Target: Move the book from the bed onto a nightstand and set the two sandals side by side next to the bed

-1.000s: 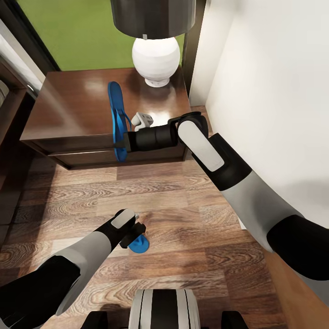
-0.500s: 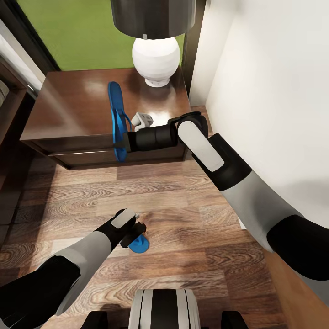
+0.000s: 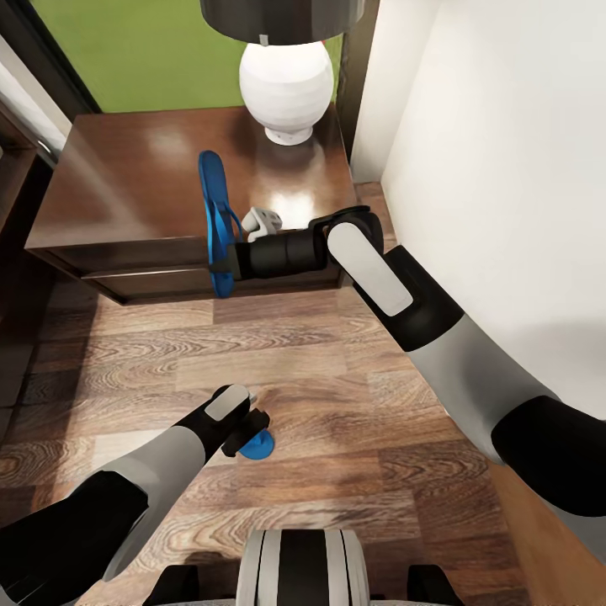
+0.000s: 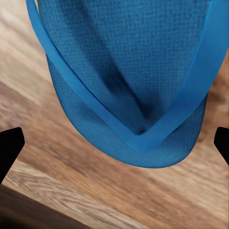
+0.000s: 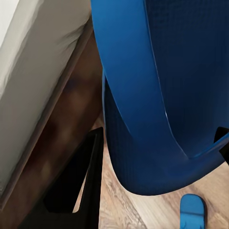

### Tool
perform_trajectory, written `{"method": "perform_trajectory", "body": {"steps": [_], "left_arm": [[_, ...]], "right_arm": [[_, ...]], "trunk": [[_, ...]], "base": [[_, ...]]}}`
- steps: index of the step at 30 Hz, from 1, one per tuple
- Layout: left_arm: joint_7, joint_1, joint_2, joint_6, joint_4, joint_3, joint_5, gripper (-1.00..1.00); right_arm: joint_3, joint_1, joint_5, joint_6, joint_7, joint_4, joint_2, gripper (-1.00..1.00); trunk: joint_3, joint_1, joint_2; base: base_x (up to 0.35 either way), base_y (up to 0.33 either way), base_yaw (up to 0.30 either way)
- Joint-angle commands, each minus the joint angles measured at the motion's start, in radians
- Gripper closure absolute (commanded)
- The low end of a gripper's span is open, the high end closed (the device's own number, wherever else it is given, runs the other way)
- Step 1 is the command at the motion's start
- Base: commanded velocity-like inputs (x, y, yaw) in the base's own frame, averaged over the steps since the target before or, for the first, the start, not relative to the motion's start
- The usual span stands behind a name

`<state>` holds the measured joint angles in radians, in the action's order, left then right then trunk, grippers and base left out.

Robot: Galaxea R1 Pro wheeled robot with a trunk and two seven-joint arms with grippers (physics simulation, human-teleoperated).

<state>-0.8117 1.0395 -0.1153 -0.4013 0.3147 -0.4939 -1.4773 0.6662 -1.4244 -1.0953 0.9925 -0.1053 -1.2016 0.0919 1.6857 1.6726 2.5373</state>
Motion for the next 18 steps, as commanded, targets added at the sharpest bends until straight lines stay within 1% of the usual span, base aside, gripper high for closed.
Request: {"method": "perform_trajectory", "body": {"steps": [1,18], "left_arm": [[-0.004,0.001,0.001,-0.005,0.001,-0.006,-0.002,-1.00],[-0.004,0.001,0.000,-0.005,0.002,-0.006,-0.002,-1.00]], "right_arm": [[0.000,-0.001,0.009,0.003,-0.011,0.000,0.000,1.00],[0.000,-0.001,0.009,0.003,-0.011,0.000,0.000,1.00]], "trunk": [[0.001,0.000,0.000],[0.001,0.000,0.000]], "base": [[0.000,0.000,0.000],[0.000,0.000,0.000]]}}
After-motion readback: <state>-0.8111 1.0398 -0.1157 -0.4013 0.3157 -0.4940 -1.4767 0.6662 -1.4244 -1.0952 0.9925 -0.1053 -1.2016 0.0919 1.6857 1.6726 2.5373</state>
